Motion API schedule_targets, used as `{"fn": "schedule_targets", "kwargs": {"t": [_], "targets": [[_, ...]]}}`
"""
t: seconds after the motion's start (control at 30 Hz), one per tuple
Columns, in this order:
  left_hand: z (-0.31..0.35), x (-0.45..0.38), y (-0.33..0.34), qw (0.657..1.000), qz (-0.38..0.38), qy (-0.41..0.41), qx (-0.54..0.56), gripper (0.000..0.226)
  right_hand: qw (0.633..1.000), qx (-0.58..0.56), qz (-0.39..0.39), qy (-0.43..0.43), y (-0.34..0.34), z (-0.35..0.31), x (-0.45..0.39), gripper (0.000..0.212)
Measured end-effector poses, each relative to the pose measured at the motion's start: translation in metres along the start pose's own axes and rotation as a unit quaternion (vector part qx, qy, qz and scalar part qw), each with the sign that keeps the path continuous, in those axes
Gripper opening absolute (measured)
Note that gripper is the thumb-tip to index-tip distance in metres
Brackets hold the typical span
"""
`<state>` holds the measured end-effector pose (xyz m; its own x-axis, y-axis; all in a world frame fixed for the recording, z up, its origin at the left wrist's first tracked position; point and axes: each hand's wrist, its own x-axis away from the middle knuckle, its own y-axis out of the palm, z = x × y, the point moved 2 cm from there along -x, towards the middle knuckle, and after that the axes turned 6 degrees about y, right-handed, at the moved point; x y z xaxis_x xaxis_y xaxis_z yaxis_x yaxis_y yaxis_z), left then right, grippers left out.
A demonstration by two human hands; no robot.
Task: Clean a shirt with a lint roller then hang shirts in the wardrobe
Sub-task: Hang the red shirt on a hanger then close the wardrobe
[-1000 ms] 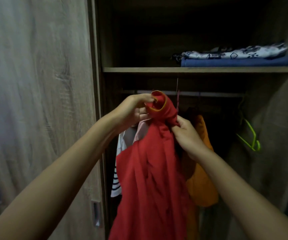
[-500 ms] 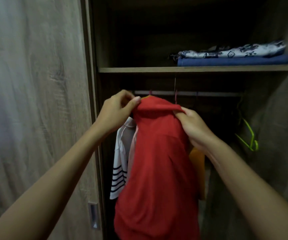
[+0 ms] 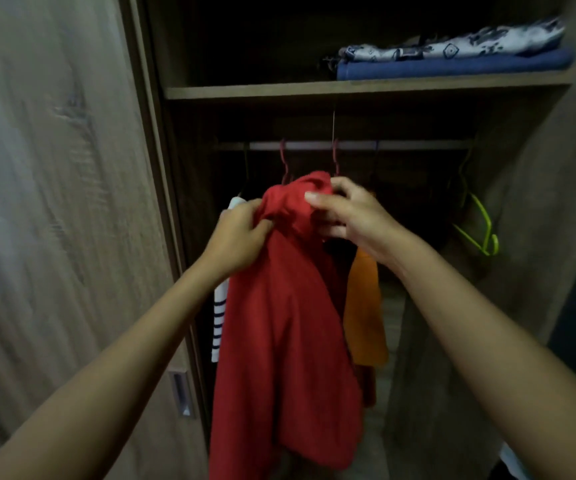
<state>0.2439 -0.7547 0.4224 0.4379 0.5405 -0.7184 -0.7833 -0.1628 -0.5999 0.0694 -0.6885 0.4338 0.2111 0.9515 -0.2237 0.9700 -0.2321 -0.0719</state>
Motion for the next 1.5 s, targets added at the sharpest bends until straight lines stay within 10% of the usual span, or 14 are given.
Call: {"fn": "schedule_targets", "kwargs": {"t": [0.23,0.5,0.73,0.83,1.1,1.33,1.5], "targets": [[-0.017,-0.021,-0.029,0.984,0.066,-0.051,0.159,0.022,0.940,0.257,-0.167,0.147,0.015,0.097,0.021,0.074],[-0.037,-0.021,-0.057,0.977,0.117,-0.034,0.177,0.017,0.946,0.107,-0.232,0.200,0.032,0.093,0.020,0.013],[-0.097,-0.003,-0.062,0.981,0.056,-0.163,0.089,0.048,0.986,0.076,-0.103,0.110,0.036,0.060,-0.004,0.050],[-0.096,0.014,-0.048,0.982,-0.008,-0.183,0.050,0.088,0.994,-0.030,-0.027,0.104,0.042,0.043,-0.011,0.043],[0.001,0.060,-0.004,0.948,-0.229,-0.098,0.195,0.086,0.927,-0.336,0.093,0.140,0.047,0.016,-0.022,0.015],[-0.003,0.039,-0.001,0.997,-0.020,-0.001,0.070,0.025,0.932,-0.333,0.068,0.127,0.035,0.013,-0.014,0.005],[-0.031,0.011,-0.030,0.996,0.062,-0.023,0.066,0.015,0.976,-0.197,0.005,0.090,0.009,0.008,-0.003,0.049]]}}
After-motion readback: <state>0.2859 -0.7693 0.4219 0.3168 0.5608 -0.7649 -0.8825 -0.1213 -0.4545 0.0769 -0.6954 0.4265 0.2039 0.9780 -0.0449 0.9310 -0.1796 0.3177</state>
